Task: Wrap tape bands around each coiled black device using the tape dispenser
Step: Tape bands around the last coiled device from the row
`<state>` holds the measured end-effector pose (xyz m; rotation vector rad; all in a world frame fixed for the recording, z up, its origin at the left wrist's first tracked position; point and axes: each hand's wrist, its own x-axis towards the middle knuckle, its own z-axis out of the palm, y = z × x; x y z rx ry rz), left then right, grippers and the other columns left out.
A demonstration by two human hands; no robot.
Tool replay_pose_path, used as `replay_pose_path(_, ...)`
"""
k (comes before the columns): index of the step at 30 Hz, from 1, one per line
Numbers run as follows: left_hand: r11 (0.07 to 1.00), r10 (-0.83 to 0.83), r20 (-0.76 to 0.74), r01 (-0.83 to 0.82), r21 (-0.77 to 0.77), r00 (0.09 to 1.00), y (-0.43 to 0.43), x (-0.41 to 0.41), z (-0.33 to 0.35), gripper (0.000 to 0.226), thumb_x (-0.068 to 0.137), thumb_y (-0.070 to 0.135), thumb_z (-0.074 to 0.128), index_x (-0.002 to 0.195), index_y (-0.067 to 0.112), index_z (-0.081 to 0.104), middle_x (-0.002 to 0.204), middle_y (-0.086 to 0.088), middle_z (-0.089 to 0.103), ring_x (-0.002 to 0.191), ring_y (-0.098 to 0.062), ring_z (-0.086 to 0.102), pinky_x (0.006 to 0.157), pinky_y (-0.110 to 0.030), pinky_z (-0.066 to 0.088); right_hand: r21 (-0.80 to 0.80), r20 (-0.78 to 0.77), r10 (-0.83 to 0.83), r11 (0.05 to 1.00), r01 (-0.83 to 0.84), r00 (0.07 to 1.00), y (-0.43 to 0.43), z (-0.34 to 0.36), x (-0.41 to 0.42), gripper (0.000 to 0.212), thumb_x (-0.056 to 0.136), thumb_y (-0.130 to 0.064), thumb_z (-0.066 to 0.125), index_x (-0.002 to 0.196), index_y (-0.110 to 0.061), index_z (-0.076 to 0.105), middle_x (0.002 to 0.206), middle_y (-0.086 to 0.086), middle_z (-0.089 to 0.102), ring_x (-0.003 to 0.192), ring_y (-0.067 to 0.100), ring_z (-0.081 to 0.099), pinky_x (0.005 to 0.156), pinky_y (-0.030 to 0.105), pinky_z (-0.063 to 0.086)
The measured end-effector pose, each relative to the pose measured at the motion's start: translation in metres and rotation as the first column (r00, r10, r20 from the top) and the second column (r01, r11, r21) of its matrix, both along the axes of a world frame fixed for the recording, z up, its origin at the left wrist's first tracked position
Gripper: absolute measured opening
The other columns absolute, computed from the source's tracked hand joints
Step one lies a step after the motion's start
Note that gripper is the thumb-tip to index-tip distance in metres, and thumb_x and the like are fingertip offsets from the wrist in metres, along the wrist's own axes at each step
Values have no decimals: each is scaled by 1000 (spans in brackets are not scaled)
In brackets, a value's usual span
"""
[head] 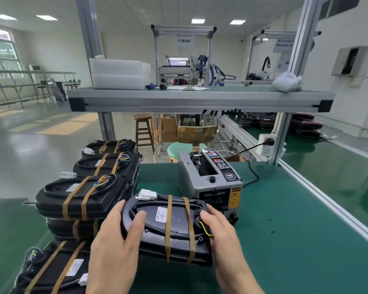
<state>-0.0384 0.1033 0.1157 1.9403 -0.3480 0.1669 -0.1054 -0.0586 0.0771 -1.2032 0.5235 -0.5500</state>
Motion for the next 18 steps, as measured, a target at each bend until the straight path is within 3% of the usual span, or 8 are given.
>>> replay_pose_path(2, 999, 27, 18, -26, -25, 999, 5, -1, 3, 69, 81, 56, 52, 142, 23, 48, 136, -1, 57, 125, -24, 49, 102, -38, 38, -11, 6, 26, 1000, -26, 1000, 5, 4, 2, 61, 68, -52, 69, 126, -36, 60, 102, -33, 69, 94, -16, 62, 83, 21, 46)
replay_pose_path(6, 994, 94, 74, -90, -60, 993, 17, -4, 7, 58, 82, 50, 60, 135, 25, 56, 126, -3, 63, 117, -26, 55, 99, -39, 41, 18, 24, 57, 998, -57, 998, 16, 8, 5, 76, 55, -59, 70, 126, -34, 61, 115, -17, 71, 110, 5, 66, 103, 42, 50)
replay_pose_path(11, 976, 193, 138, -176, -131, 971, 33, -7, 13, 61, 74, 68, 68, 122, 30, 63, 108, -4, 70, 100, -28, 64, 94, -44, 49, -9, 24, 109, 994, -109, 994, 33, 16, 8, 77, 54, -62, 68, 126, -37, 60, 115, -19, 71, 110, 1, 65, 106, 40, 47)
replay_pose_path(15, 950, 285, 183, -251, -186, 941, 46, -10, 15, 67, 64, 73, 49, 116, 33, 65, 97, -6, 71, 94, -29, 65, 90, -44, 51, -35, 26, 136, 990, -135, 990, 51, 22, 12, 75, 53, -64, 66, 124, -39, 60, 114, -23, 69, 108, -5, 63, 105, 34, 47)
replay_pose_path(18, 937, 310, 167, -271, -220, 936, 56, -8, 16, 63, 67, 70, 51, 116, 32, 65, 100, -4, 71, 95, -30, 66, 88, -36, 50, -43, 38, 153, 988, -151, 988, 63, 26, 15, 67, 53, -64, 65, 115, -39, 64, 116, -20, 69, 109, -3, 63, 103, 32, 47)
